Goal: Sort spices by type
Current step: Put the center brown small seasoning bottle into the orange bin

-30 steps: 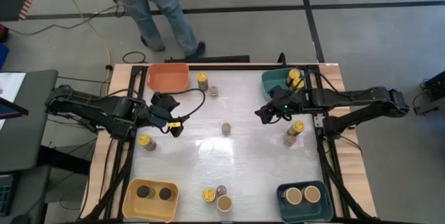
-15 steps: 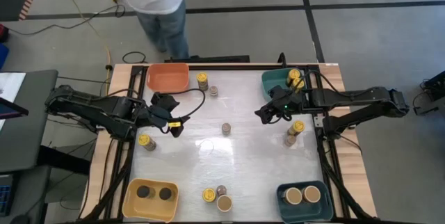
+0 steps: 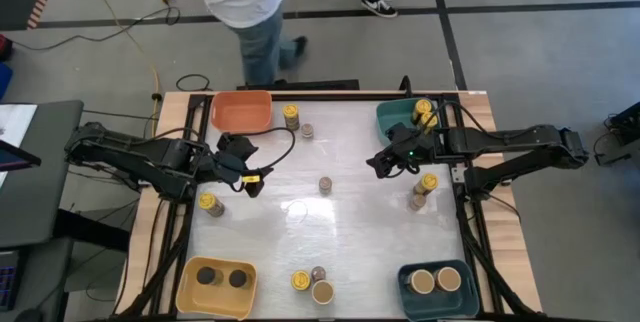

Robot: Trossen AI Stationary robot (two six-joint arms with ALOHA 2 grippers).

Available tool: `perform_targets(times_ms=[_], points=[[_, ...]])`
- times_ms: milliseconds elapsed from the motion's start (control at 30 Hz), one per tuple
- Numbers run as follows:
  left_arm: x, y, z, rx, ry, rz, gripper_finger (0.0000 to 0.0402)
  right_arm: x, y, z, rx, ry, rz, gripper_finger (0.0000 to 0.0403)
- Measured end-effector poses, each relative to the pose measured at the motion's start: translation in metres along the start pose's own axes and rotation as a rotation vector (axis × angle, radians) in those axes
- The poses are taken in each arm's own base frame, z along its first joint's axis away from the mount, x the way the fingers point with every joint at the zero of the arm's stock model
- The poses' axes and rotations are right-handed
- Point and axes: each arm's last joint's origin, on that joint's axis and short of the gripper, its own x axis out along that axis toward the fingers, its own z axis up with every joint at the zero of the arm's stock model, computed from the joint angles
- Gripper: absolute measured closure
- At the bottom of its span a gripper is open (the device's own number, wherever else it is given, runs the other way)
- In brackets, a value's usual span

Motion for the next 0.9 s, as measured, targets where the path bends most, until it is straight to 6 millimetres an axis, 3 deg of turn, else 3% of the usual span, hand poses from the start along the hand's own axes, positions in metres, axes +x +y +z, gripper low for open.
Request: perform_targets(times_ms=[900], points=[[0.0, 0.0, 0.0, 0.001, 0.0, 0.001, 0.0056, 0.0, 0.0, 0.0, -0.016, 0.0, 0.0, 0.0072]])
